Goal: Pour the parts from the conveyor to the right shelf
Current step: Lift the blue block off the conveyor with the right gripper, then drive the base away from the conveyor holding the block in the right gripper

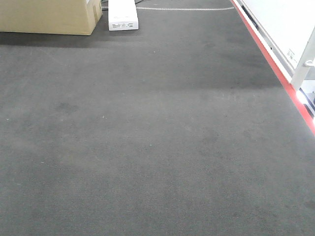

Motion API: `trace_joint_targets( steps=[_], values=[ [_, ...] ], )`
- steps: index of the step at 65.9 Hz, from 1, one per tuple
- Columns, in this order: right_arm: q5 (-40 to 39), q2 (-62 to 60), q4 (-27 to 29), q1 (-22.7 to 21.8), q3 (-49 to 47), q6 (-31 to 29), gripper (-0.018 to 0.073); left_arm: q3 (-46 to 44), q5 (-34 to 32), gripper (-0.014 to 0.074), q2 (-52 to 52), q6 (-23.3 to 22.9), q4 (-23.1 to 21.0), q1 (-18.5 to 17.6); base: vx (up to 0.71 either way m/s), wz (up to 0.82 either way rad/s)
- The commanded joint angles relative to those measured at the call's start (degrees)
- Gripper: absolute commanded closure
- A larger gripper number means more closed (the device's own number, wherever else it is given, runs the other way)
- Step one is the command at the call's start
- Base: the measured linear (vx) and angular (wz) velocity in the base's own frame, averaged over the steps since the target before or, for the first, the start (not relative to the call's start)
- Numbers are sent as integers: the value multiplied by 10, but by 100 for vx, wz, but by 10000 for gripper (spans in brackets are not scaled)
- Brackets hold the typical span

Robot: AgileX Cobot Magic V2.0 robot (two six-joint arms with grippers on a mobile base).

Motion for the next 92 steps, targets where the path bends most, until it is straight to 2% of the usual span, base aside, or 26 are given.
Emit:
trace_joint_targets(
  steps=[1, 70, 92],
  values=[
    [-49, 7, -6, -3, -16, -1, 564, -11, -45, 603, -6, -5, -4, -3, 0, 0],
    [-49, 7, -6, -3, -16, -1, 564, -11, -45, 603, -6, -5, -4, -3, 0, 0],
    [-49, 7, -6, -3, -16, -1, 564, -11, -45, 603, -6, -5, -4, -3, -17, -10]
  ],
)
